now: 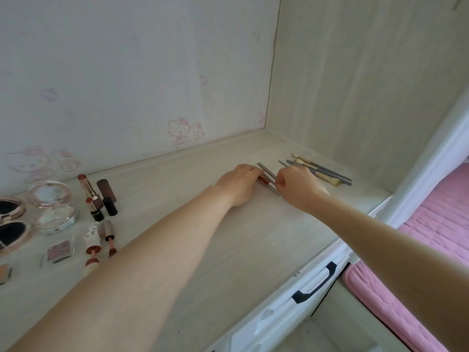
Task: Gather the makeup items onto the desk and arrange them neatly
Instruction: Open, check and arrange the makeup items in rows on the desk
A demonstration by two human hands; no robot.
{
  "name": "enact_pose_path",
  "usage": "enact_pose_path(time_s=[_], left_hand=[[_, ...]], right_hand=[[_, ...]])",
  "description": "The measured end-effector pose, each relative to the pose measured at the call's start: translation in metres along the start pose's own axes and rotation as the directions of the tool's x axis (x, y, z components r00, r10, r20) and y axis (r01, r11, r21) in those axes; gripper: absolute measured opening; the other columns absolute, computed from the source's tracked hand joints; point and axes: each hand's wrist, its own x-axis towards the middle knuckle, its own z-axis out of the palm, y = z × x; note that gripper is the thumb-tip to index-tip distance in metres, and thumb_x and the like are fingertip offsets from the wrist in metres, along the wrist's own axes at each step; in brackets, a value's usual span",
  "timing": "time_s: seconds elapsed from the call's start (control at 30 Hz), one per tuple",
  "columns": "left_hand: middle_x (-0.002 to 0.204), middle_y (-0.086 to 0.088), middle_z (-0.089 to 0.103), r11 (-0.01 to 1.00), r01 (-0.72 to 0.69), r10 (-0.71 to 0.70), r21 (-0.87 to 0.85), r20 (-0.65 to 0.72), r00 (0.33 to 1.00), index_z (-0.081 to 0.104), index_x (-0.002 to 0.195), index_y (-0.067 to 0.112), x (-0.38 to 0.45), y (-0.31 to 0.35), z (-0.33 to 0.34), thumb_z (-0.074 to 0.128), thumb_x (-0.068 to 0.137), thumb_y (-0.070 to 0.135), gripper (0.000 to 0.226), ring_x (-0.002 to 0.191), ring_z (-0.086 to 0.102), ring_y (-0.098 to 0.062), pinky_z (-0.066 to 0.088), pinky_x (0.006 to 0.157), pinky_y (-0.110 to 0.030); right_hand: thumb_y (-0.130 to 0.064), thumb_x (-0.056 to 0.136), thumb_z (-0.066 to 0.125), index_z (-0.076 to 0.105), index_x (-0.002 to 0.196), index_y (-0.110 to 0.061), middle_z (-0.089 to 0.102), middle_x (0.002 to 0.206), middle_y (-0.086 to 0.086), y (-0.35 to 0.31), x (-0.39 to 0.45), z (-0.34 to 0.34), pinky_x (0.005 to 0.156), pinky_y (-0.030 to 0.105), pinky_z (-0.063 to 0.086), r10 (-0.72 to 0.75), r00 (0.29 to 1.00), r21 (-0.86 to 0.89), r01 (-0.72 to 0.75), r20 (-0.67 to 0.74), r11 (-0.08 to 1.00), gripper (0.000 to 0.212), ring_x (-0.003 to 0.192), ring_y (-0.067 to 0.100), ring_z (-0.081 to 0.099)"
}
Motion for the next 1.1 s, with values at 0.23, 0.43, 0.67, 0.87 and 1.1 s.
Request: enact_pose_path(time_s=[0.23, 0.43, 0.67, 0.87, 1.1], left_hand=[[0.138, -0.006, 0.046, 0.999, -0.019, 0.023, 0.03, -0.117, 0.993, 0.047, 0.137, 0.02, -0.009, -0.003, 0.005, 0.037, 0.095, 0.008, 0.045, 0.126, 0.04, -0.029, 0.036, 0.102, -0.039], [0.128, -0.008, 0.048, 0.998, -0.034, 0.04, 0.053, -0.13, 0.991, 0.053, 0.133, 0.019, -0.016, -0.003, -0.003, 0.043, 0.095, 0.01, 0.04, 0.119, 0.042, -0.029, 0.037, 0.097, -0.036], [0.107, -0.007, 0.057, 0.998, -0.049, 0.057, 0.045, -0.195, 0.979, 0.057, 0.109, 0.012, -0.034, -0.006, -0.017, 0.046, 0.092, 0.006, 0.021, 0.101, 0.049, -0.026, 0.038, 0.08, -0.031], [0.097, -0.004, 0.061, 0.992, -0.123, 0.106, -0.039, -0.307, 0.946, 0.058, 0.106, 0.011, -0.069, -0.012, -0.045, 0.051, 0.092, 0.01, 0.015, 0.093, 0.053, -0.023, 0.043, 0.076, -0.035], [0.104, 0.006, 0.062, 0.971, -0.129, 0.035, -0.201, -0.412, 0.911, 0.055, 0.118, 0.017, -0.14, -0.016, -0.087, 0.056, 0.093, 0.016, 0.025, 0.096, 0.06, -0.012, 0.048, 0.086, -0.029]], right_hand=[[-0.033, 0.093, 0.054, 0.062, 0.111, -0.015, 0.058, 0.107, 0.007, -0.003, -0.005, 0.005, 0.072, 0.035, 0.047, -0.041, 0.999, -0.066, 0.041, -0.008, 0.997, 0.027, 0.101, 0.027, 0.054], [-0.032, 0.087, 0.061, 0.061, 0.106, -0.017, 0.059, 0.103, 0.004, -0.009, -0.008, 0.003, 0.069, 0.032, 0.044, -0.036, 0.999, -0.048, 0.036, -0.016, 0.998, 0.024, 0.094, 0.023, 0.053], [-0.027, 0.082, 0.063, 0.06, 0.096, -0.021, 0.059, 0.094, -0.003, -0.023, -0.018, -0.009, 0.062, 0.031, 0.047, -0.056, 0.997, 0.138, 0.064, -0.061, 0.988, 0.016, 0.081, 0.017, 0.056], [-0.024, 0.083, 0.066, 0.064, 0.093, -0.019, 0.059, 0.075, -0.008, -0.038, -0.036, -0.034, 0.052, 0.019, 0.042, 0.001, 0.983, 0.408, 0.076, -0.186, 0.91, 0.011, 0.064, 0.011, 0.054], [-0.022, 0.086, 0.065, 0.071, 0.081, -0.015, 0.064, 0.064, -0.003, -0.072, -0.062, -0.048, 0.055, 0.026, 0.039, 0.122, 0.981, 0.797, 0.05, -0.153, 0.603, 0.011, 0.058, 0.012, 0.05]])
